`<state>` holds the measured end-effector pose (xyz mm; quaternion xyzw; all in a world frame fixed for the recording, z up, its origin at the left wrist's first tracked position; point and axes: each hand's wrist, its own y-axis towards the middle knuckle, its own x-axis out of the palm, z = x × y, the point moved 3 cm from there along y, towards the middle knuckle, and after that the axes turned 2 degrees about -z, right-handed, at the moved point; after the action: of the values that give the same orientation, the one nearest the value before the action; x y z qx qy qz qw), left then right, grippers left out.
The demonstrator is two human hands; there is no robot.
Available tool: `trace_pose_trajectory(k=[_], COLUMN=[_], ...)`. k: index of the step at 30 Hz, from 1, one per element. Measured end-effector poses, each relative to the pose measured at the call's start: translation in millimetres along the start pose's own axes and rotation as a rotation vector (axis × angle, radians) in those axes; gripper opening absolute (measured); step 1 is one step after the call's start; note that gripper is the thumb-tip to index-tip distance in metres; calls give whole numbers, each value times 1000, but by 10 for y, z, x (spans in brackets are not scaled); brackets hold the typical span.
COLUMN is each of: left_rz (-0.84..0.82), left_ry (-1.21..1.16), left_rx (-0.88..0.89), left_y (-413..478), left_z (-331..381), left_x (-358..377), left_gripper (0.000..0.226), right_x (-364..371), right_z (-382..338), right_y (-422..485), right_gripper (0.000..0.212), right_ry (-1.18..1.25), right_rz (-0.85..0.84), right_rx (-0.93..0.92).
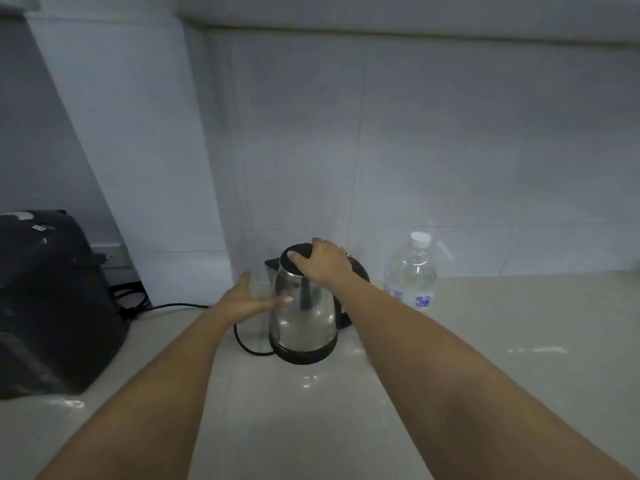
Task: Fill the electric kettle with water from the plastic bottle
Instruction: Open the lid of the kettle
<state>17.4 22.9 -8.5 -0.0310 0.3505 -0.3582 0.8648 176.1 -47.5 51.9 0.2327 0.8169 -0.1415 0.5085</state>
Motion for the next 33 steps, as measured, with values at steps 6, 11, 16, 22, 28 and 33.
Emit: trace_pose_trajectory(k=[6,11,16,22,28,33], left_rz=[-16,-42,-20,-15,-25,-30], left_ry=[-253,-394,-365,-375,-364,-346], left_rx=[41,74,106,118,137,138], left_y=[330,435,447,441,462,474], left_z=[-26,68,52,42,16,-6], left_x=[223,445,456,467,469,462], left_gripper=[126,109,97,95,97,106], right_x=[168,247,259,220,118,-86], right_z=[-44,-38,-77,-94,-25,-20], right_y=[122,152,155,146,112,118], right_gripper=[68,56,51,45,45,37], right_ry=[-21,-53,-76,-122,47,451], right_rz=[142,231,248,226,206,240], right_rx=[77,76,68,51,-7,31])
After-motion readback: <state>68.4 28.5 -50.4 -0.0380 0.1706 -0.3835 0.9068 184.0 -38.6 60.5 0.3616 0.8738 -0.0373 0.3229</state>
